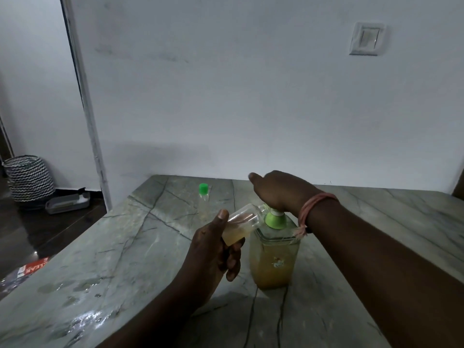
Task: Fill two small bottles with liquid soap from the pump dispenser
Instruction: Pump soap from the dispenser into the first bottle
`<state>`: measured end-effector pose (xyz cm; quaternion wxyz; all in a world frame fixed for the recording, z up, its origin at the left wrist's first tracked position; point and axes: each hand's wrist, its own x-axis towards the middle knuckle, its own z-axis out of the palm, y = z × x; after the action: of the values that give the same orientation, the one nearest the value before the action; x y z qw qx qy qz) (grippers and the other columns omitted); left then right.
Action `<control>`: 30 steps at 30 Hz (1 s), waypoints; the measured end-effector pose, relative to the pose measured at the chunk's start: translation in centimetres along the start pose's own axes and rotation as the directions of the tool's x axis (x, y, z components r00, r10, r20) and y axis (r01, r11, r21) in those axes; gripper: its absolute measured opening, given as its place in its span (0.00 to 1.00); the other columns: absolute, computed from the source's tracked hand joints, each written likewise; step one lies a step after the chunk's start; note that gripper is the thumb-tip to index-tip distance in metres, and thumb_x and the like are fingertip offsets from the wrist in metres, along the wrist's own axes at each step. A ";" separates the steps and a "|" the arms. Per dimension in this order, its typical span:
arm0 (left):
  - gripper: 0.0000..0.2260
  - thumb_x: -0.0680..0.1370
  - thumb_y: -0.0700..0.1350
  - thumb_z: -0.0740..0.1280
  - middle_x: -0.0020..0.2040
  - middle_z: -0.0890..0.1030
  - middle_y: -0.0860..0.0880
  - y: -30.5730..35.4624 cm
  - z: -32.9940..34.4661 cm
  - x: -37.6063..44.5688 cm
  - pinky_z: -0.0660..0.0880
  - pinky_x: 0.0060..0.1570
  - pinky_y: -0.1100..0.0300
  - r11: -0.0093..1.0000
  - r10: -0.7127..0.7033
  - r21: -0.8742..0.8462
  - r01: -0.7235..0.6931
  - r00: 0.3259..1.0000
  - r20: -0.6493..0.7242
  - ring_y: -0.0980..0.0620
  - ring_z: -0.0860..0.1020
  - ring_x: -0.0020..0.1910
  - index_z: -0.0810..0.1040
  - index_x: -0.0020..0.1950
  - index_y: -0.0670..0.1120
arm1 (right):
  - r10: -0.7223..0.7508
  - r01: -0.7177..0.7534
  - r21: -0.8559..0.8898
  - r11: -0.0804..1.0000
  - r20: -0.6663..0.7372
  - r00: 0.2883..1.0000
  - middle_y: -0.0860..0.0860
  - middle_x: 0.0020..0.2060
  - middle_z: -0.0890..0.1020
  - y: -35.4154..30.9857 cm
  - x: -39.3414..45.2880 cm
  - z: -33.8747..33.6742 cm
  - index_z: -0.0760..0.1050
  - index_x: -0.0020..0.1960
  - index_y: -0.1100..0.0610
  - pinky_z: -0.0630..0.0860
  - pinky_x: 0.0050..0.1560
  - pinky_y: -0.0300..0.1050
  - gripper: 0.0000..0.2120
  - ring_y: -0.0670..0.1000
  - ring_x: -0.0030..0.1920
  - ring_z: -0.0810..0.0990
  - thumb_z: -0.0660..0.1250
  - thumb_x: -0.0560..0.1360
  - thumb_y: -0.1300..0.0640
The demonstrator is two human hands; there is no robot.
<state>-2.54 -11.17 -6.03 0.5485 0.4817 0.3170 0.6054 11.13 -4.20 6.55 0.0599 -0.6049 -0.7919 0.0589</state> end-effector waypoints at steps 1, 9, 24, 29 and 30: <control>0.28 0.77 0.62 0.61 0.32 0.74 0.46 0.0 0.0 0.0 0.66 0.22 0.64 1.000 -0.001 -0.006 0.001 1.000 -0.008 0.53 0.67 0.23 0.78 0.60 0.38 | 0.001 -0.001 0.013 1.000 -0.002 1.000 0.62 0.59 0.75 0.1 0.1 0.3 0.71 0.59 0.56 0.71 0.59 0.52 0.14 0.61 0.58 0.75 0.47 0.84 0.57; 0.32 0.71 0.65 0.65 0.33 0.74 0.45 -0.3 0.0 0.1 0.66 0.22 0.64 1.000 0.001 -0.021 -0.001 1.000 0.006 0.53 0.67 0.23 0.80 0.59 0.38 | 0.069 -0.069 0.006 0.998 -0.024 0.997 0.58 0.69 0.73 -0.6 0.1 -0.2 0.68 0.73 0.57 0.69 0.59 0.49 0.21 0.59 0.66 0.73 0.50 0.84 0.52; 0.25 0.79 0.62 0.61 0.33 0.74 0.45 -0.1 0.0 0.1 0.65 0.22 0.63 0.999 0.020 -0.030 -0.020 1.000 0.015 0.53 0.67 0.23 0.82 0.56 0.41 | 0.095 -0.092 0.063 0.994 -0.058 0.994 0.56 0.55 0.79 0.0 0.6 -0.1 0.75 0.48 0.56 0.71 0.53 0.48 0.22 0.56 0.54 0.78 0.51 0.82 0.42; 0.29 0.78 0.62 0.62 0.33 0.73 0.45 -0.4 -0.1 0.1 0.65 0.22 0.63 0.999 0.013 -0.031 -0.013 1.000 0.020 0.53 0.67 0.23 0.79 0.58 0.36 | 0.068 -0.060 0.194 0.979 -0.033 0.997 0.57 0.48 0.72 0.3 -0.3 0.5 0.68 0.40 0.56 0.70 0.56 0.49 0.18 0.58 0.51 0.74 0.48 0.84 0.52; 0.29 0.78 0.62 0.62 0.33 0.73 0.45 -0.4 -0.1 0.2 0.65 0.22 0.63 1.000 0.006 -0.030 -0.005 1.000 0.028 0.53 0.67 0.23 0.79 0.58 0.36 | 0.065 -0.059 0.189 0.980 -0.025 0.998 0.56 0.48 0.71 0.2 -0.5 0.5 0.65 0.40 0.56 0.70 0.57 0.50 0.16 0.57 0.51 0.73 0.47 0.84 0.54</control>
<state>-2.43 -10.93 -6.39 0.5583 0.4827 0.2987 0.6050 11.36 -4.64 6.06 0.1271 -0.6217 -0.7625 0.1261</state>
